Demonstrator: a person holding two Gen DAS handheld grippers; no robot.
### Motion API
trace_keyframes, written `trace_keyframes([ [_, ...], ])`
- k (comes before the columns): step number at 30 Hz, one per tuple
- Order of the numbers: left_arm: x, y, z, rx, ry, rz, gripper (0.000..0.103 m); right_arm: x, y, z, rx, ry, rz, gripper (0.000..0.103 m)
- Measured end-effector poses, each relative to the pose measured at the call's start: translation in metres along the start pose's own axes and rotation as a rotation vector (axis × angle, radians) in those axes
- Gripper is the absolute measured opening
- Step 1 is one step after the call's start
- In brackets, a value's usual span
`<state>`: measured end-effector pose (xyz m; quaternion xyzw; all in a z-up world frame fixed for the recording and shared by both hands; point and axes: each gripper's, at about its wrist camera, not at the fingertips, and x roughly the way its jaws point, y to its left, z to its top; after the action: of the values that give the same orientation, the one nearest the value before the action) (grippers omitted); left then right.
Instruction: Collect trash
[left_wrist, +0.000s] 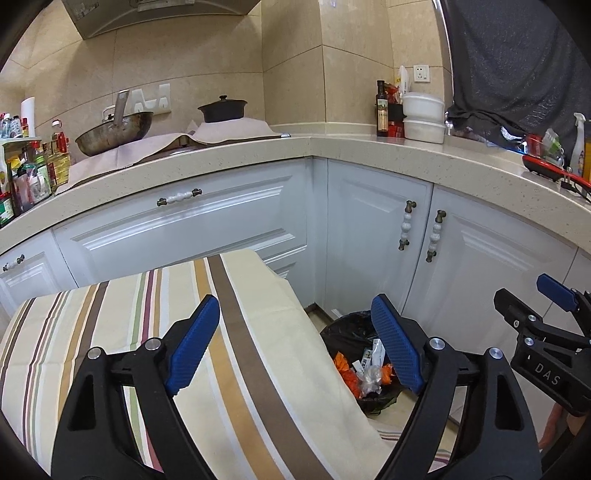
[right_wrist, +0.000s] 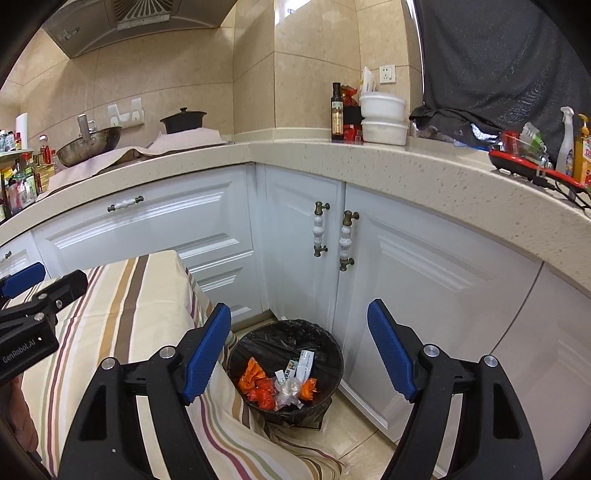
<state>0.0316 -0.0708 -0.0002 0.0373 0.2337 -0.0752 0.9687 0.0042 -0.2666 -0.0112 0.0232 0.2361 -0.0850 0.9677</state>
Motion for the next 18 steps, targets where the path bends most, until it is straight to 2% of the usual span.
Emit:
trace_keyframes([
  [6, -0.011, 0.003, -0.004, 0.0, -0.012, -0.001, 0.084, -0.017, 0.004, 0.0, -0.004, -0.024, -0.016, 0.076],
  [10, -0.02, 0.005, -0.004, -0.006, -0.031, 0.0, 0.088, -0.026, 0.004, -0.001, -0.002, -0.04, -0.028, 0.078],
  [18, -0.029, 0.007, -0.002, -0.01, -0.05, -0.003, 0.089, -0.037, 0.004, -0.001, -0.002, -0.059, -0.043, 0.079],
])
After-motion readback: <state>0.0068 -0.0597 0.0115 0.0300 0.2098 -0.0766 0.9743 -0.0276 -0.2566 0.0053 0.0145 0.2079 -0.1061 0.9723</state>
